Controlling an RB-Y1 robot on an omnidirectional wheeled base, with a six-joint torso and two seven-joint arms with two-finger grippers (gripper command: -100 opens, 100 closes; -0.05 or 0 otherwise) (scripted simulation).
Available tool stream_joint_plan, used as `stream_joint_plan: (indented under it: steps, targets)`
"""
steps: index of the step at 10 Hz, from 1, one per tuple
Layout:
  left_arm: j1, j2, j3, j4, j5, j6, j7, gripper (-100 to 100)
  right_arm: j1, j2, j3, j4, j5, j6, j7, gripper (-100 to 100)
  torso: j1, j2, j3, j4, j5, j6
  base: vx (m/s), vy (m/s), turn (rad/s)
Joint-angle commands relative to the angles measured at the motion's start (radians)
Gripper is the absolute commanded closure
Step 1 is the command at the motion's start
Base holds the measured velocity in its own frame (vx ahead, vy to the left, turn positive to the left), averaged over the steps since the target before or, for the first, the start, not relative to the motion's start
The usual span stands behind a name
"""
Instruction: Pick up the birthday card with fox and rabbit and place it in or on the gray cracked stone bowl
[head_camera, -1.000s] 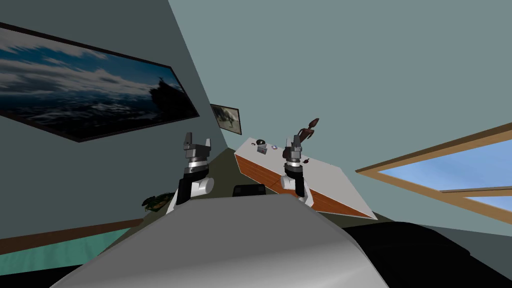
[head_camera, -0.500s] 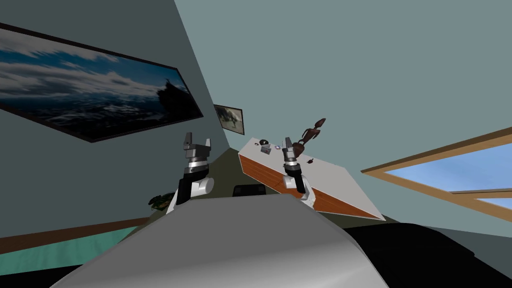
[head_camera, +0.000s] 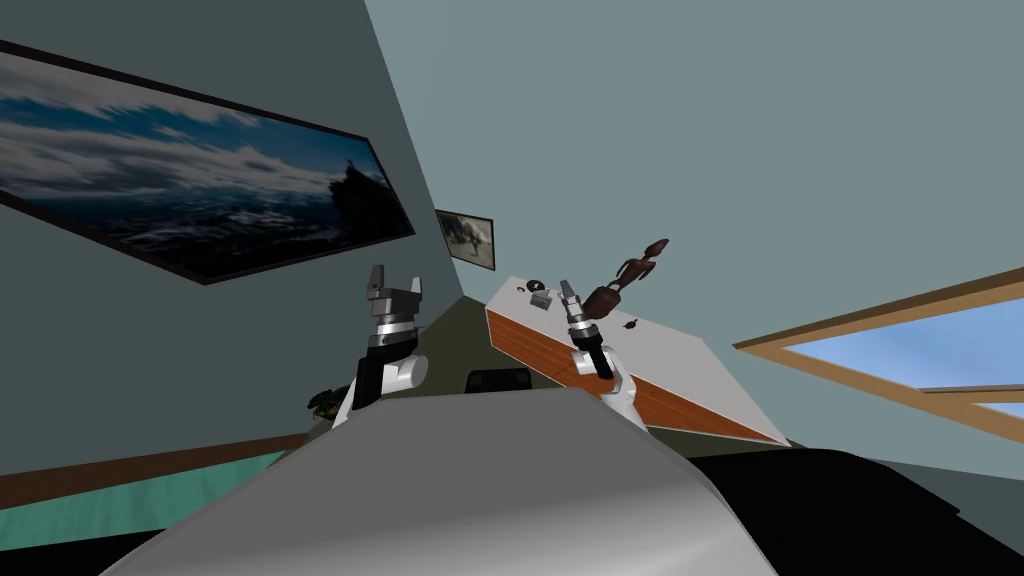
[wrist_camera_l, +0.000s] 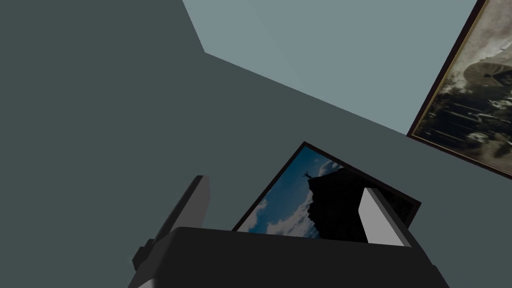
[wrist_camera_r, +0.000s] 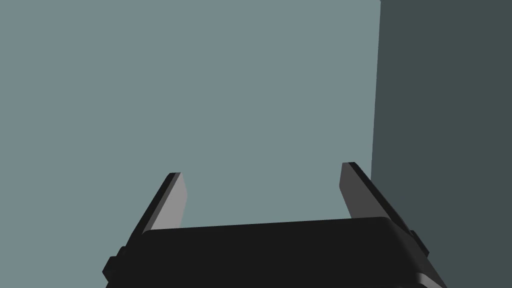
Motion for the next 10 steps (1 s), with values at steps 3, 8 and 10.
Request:
stream_joint_plan:
  steps: [3,8,10]
  targets:
    - [0.000,0.000,0.000,0.000,0.000,0.000,0.000,0,-0.027,-0.086,0.003,0.077,0.043,0.033,0.021,-100,0.000,0.001,0.000,0.000,0.000,0.000,0.009,0.128,0.013]
    - [0.000,0.000,0.000,0.000,0.000,0.000,0.000,0,-0.068,-0.218,0.008,0.201,0.124,0.089,0.072,-100,-0.002,0.000,0.000,0.000,0.000,0.000,0.034,0.118,0.022]
    - [0.000,0.000,0.000,0.000,0.000,0.000,0.000,0,-0.077,-0.250,0.011,0.236,0.147,0.103,0.090,-100,-0.003,-0.001,-0.001,0.000,0.000,0.000,0.031,0.079,0.015]
